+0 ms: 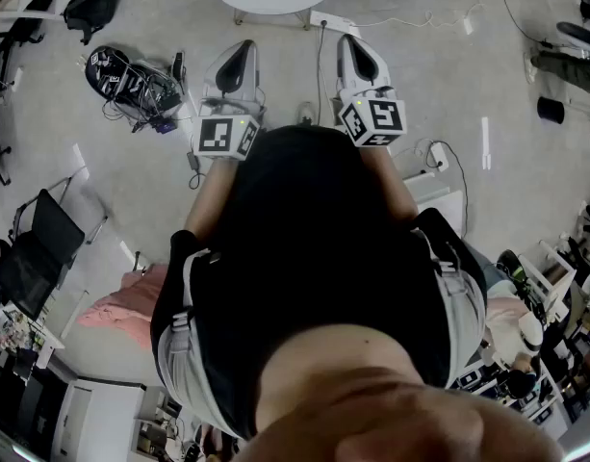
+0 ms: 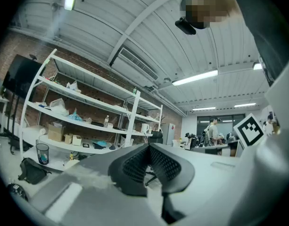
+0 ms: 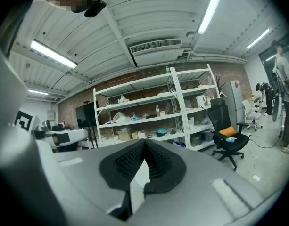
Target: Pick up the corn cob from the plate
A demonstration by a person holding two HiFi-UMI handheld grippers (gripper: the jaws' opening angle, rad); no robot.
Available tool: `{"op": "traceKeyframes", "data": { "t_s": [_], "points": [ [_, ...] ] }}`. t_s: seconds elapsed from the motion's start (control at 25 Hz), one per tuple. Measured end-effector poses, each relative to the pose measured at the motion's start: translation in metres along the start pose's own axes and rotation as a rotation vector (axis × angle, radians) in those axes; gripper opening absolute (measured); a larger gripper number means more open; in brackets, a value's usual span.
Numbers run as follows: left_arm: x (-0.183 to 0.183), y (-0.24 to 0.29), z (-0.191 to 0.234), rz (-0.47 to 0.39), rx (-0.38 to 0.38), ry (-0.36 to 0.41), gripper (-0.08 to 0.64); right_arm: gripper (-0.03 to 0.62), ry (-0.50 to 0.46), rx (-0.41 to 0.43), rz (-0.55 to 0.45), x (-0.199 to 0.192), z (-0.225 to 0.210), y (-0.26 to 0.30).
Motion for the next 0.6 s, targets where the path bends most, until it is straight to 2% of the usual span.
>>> {"op": "traceKeyframes", "data": {
  "t_s": [0.6],
  "points": [
    [0.0057, -0.0007, -0.0054, 0.004, -0.003, -0.007, 0.005, 0.006, 0.021, 0.010, -0.006, 0.0049, 0.0015, -0.0058]
  ]
}}
Point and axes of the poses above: the fingertips, and each gripper's own axes: y forward along the fingers, z to its left, x out of its top, the point moved 6 cm from there along -y, backward along the fingers, and after that the axes turned 9 degrees about y, right-handed, at the moved point
